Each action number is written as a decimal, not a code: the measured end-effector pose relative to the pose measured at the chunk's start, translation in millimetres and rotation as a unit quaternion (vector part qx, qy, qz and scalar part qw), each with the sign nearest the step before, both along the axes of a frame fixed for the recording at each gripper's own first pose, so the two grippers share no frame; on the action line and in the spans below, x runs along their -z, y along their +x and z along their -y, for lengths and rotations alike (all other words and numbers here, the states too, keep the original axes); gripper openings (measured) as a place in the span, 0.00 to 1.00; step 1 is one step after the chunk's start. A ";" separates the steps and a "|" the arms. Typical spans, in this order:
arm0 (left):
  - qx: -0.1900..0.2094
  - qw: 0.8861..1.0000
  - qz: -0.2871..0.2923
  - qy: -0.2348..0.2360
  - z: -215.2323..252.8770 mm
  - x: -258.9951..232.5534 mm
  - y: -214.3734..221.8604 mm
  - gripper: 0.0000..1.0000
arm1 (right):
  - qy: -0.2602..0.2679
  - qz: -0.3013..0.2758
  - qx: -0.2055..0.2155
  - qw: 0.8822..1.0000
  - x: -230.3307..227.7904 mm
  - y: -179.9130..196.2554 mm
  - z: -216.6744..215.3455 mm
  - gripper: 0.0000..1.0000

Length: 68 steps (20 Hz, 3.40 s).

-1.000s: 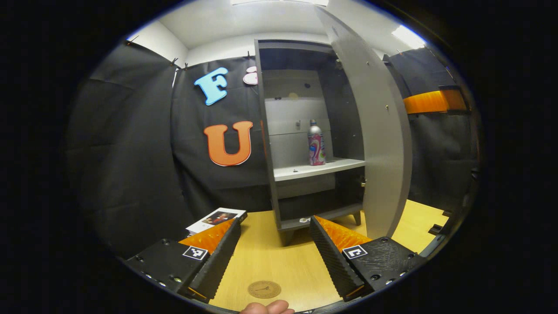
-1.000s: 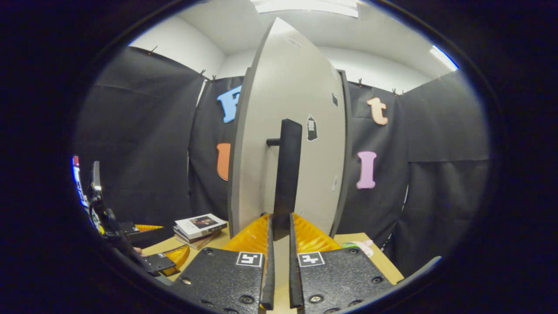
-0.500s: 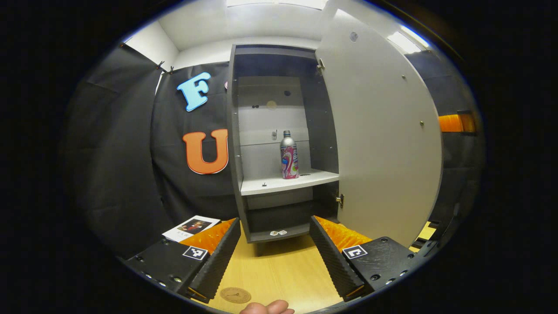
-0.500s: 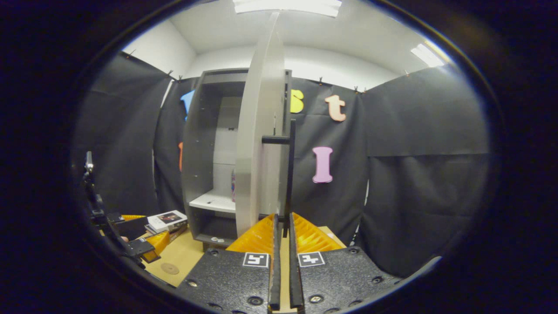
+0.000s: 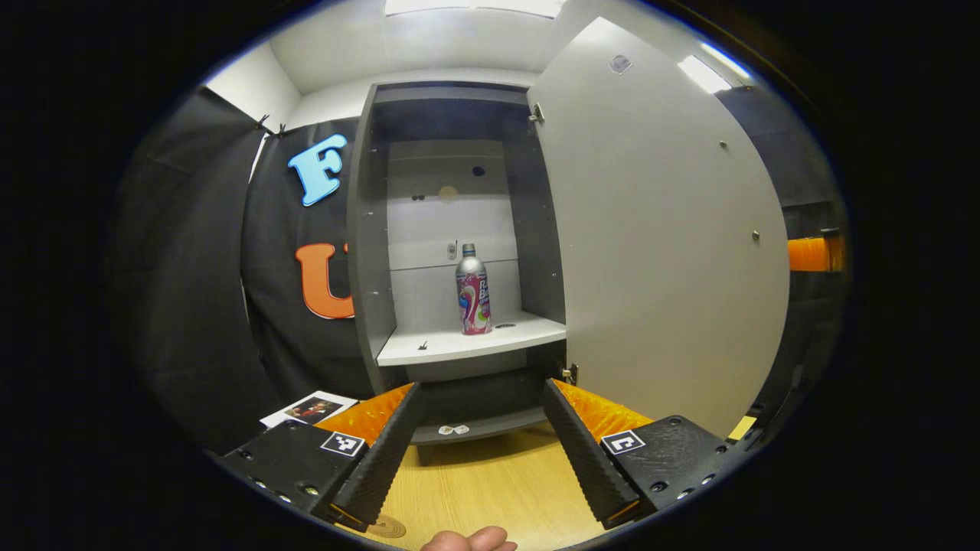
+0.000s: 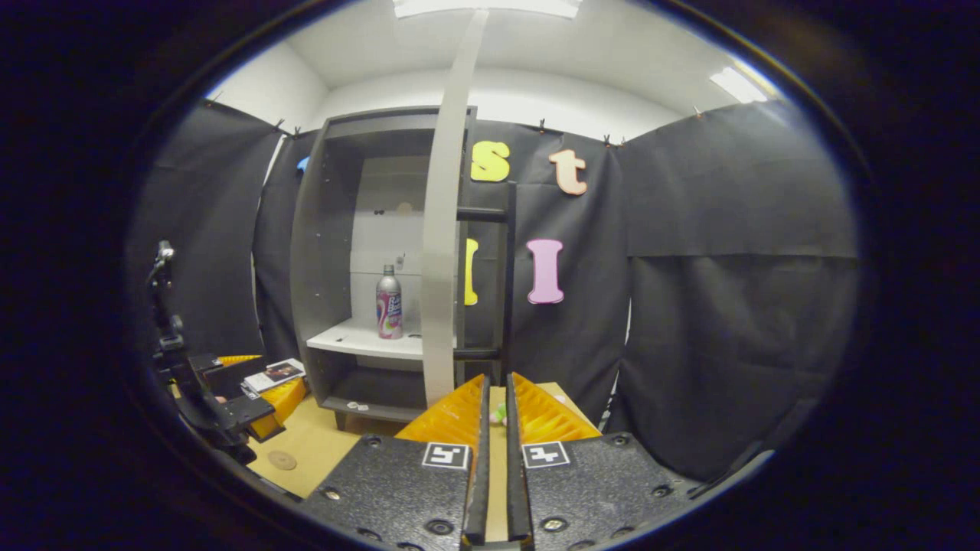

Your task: Open the cabinet door with the right hand, grasp the bottle in the cabinet with the left hand and place it on the coaster, then close the cabinet door with the right hand.

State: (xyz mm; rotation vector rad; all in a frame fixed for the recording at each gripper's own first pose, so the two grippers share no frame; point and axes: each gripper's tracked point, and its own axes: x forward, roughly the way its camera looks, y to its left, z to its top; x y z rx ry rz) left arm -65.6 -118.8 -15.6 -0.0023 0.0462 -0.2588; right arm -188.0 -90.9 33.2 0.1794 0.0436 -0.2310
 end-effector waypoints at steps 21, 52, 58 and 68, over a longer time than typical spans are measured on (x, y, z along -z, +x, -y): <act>-0.080 0.994 0.069 -0.003 40.4 -76.7 289.1 0.96 | 0.014 -0.046 0.082 0.995 39.6 -22.0 110.6 0.57; -0.077 0.996 0.017 -0.040 34.2 -60.1 286.1 0.76 | 0.000 -0.065 0.028 0.997 41.9 12.4 81.8 0.58; -0.080 0.995 0.054 -0.031 0.4 -83.3 150.3 0.75 | -0.005 -0.050 0.003 0.999 49.6 12.3 89.1 0.58; -0.149 0.988 0.028 -0.019 -102.8 10.0 20.4 0.75 | 0.006 -0.055 -0.010 0.998 59.7 30.6 105.2 0.58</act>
